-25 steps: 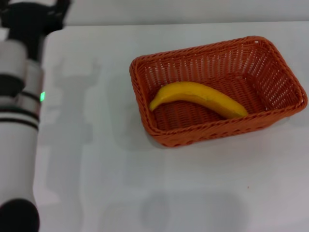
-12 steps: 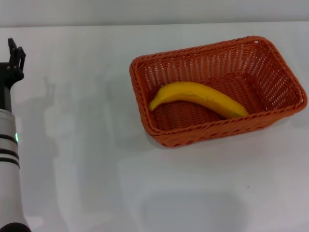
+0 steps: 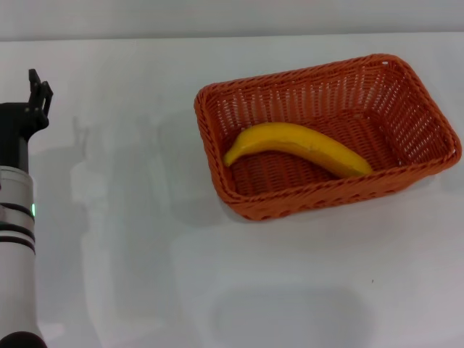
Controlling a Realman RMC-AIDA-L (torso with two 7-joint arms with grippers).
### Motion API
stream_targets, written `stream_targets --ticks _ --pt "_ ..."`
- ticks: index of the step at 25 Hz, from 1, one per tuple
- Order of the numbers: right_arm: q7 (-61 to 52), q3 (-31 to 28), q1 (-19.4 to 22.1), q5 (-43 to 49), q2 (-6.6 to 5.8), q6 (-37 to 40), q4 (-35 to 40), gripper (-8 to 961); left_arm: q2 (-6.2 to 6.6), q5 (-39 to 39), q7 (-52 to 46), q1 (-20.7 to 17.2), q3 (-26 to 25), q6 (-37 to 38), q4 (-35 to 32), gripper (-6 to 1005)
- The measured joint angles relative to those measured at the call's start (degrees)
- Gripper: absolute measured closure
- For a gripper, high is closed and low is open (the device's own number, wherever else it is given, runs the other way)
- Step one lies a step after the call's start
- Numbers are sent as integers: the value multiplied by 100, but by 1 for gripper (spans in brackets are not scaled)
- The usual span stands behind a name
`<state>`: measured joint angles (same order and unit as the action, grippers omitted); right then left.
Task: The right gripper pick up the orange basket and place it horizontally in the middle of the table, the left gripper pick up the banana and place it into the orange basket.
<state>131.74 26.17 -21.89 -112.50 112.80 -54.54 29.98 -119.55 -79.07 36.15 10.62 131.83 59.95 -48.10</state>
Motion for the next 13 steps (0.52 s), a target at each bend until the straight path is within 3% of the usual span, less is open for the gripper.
stream_targets --ticks 13 --pt "9 -25 11 -1 32 -22 7 173 2 -13 -43 31 52 -80 29 118"
